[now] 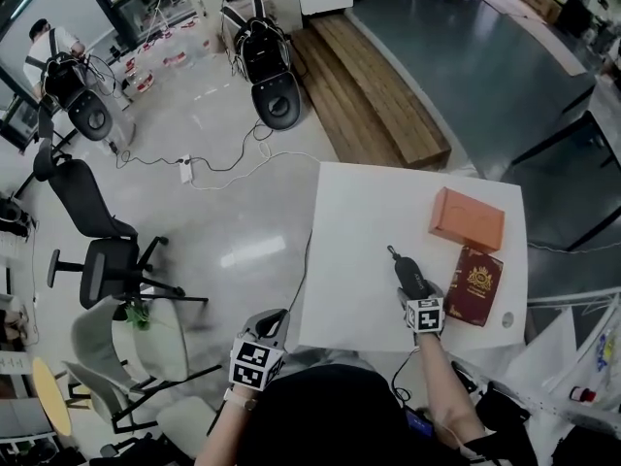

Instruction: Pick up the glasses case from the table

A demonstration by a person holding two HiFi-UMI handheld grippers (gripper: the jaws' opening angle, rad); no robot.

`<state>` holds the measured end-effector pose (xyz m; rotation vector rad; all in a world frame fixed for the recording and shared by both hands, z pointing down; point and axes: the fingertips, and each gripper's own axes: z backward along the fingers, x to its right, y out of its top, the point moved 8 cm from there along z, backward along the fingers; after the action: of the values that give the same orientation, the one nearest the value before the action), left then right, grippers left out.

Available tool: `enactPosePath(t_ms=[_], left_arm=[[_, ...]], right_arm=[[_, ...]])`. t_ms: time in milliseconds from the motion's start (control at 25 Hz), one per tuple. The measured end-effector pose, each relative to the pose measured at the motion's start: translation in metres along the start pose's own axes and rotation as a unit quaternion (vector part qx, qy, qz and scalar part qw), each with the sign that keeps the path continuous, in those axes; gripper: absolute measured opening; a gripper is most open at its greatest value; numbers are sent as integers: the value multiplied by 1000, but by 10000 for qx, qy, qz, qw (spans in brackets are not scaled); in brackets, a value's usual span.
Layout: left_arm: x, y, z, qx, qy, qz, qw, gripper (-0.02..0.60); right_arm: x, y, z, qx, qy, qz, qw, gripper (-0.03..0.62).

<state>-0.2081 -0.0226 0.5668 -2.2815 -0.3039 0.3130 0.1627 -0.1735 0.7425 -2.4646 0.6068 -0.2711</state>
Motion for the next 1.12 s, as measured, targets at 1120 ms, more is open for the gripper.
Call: enactPosePath(t_ms=[1120], left_arm=[[59, 94, -63, 1026, -1878, -1119, 9704, 18]], right_arm=[[-50, 63, 221, 2237, 41, -582, 9729, 370]])
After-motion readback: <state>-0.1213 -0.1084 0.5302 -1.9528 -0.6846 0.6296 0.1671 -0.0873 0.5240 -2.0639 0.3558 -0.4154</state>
